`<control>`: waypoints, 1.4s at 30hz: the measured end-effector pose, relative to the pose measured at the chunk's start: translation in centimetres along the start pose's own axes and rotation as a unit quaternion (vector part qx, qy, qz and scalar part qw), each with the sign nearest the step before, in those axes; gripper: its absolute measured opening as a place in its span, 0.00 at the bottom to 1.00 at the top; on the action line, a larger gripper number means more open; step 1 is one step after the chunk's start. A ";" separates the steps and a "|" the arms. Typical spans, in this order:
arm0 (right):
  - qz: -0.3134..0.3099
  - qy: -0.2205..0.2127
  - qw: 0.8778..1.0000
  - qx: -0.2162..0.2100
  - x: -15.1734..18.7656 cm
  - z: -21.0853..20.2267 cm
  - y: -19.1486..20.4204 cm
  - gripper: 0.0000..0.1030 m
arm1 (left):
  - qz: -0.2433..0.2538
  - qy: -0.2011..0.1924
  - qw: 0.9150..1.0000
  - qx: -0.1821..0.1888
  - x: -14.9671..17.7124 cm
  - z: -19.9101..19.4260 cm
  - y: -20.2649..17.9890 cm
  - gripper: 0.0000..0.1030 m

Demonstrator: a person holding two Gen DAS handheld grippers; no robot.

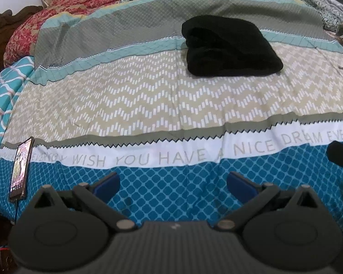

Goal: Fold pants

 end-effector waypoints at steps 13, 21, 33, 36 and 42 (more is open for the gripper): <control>-0.005 -0.017 1.000 0.002 -0.1 -0.3 1.0 0.93 | -0.006 -0.009 1.000 0.006 -0.3 -0.9 0.1 1.00; -0.008 -0.021 1.000 0.002 0.0 -0.4 1.3 0.93 | -0.007 -0.012 1.000 0.003 -0.3 -1.1 0.2 1.00; 0.000 -0.025 1.000 0.005 0.1 -0.5 1.2 0.93 | -0.007 -0.009 1.000 0.002 -0.2 -1.0 0.3 1.00; 0.002 -0.028 1.000 0.007 0.0 -0.5 1.0 0.93 | -0.007 -0.009 1.000 0.002 -0.2 -1.0 0.3 1.00; 0.008 -0.029 1.000 0.009 0.0 -0.5 0.8 0.93 | -0.005 -0.007 1.000 0.001 -0.1 -0.9 0.1 1.00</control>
Point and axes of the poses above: each gripper's, at about its wrist camera, not at the fingertips, and z roughly the way its jaws point, y to its left, x to its underside, the point moved 3 cm from there along z, roughly the way its jaws point, and after that the axes turned 7 degrees about z, right-handed, at the moved point
